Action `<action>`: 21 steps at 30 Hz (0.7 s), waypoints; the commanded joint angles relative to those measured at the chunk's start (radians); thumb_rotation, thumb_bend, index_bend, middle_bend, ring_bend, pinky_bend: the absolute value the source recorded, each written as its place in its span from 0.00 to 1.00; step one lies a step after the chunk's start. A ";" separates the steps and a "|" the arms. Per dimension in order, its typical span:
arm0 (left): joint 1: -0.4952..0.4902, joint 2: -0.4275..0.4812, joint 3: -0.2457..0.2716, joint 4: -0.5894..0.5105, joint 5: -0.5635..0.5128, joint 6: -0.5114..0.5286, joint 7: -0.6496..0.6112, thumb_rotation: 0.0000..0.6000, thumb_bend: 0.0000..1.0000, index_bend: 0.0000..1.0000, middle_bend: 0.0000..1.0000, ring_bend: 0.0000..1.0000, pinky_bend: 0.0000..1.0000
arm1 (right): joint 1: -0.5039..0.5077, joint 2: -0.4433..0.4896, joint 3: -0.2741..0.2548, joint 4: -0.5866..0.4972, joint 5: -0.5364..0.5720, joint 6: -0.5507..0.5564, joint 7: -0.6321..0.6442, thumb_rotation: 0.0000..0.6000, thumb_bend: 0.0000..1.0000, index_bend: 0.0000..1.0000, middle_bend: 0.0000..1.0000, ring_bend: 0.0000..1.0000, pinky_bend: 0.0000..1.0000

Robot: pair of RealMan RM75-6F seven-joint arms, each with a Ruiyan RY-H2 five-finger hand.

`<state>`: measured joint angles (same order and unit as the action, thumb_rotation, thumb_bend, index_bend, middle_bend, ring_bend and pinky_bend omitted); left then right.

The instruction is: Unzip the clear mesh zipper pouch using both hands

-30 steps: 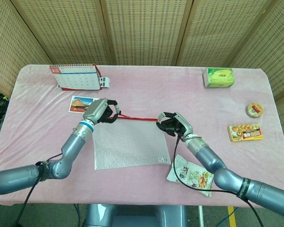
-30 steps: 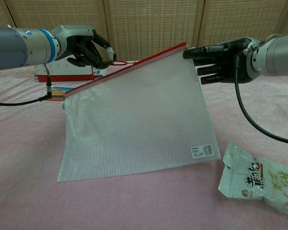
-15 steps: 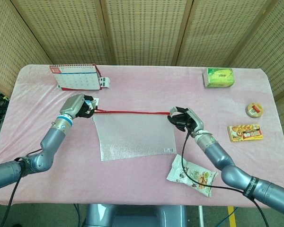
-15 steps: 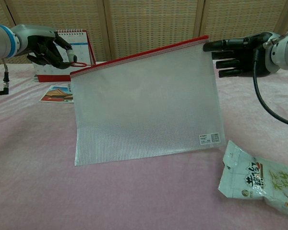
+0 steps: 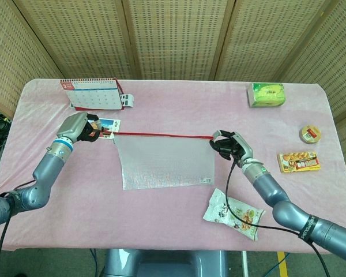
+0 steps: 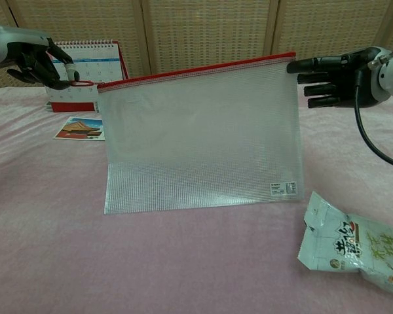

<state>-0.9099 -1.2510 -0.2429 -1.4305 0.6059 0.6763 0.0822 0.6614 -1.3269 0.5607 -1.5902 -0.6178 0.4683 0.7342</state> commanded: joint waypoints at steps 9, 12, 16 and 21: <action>-0.008 0.003 0.005 0.001 -0.030 -0.001 -0.001 1.00 0.69 0.76 0.99 0.89 1.00 | 0.004 0.001 -0.009 0.020 -0.003 -0.019 -0.004 1.00 0.69 0.74 1.00 0.98 1.00; 0.005 0.010 -0.003 -0.003 0.005 -0.019 -0.035 1.00 0.16 0.32 0.99 0.89 1.00 | 0.007 0.012 -0.031 0.024 -0.052 -0.028 -0.046 1.00 0.24 0.41 0.99 0.98 1.00; 0.028 0.022 -0.016 -0.009 0.064 -0.020 -0.077 1.00 0.00 0.00 0.99 0.88 0.99 | -0.001 0.017 -0.065 0.015 -0.118 0.041 -0.115 1.00 0.00 0.10 0.98 0.97 1.00; 0.076 0.050 -0.029 -0.043 0.154 0.052 -0.118 1.00 0.00 0.00 0.97 0.87 0.98 | -0.037 0.058 -0.109 -0.037 -0.215 0.148 -0.210 1.00 0.00 0.07 0.97 0.97 1.00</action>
<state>-0.8548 -1.2149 -0.2652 -1.4578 0.7308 0.7011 -0.0176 0.6446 -1.2906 0.4776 -1.6003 -0.7886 0.5691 0.5675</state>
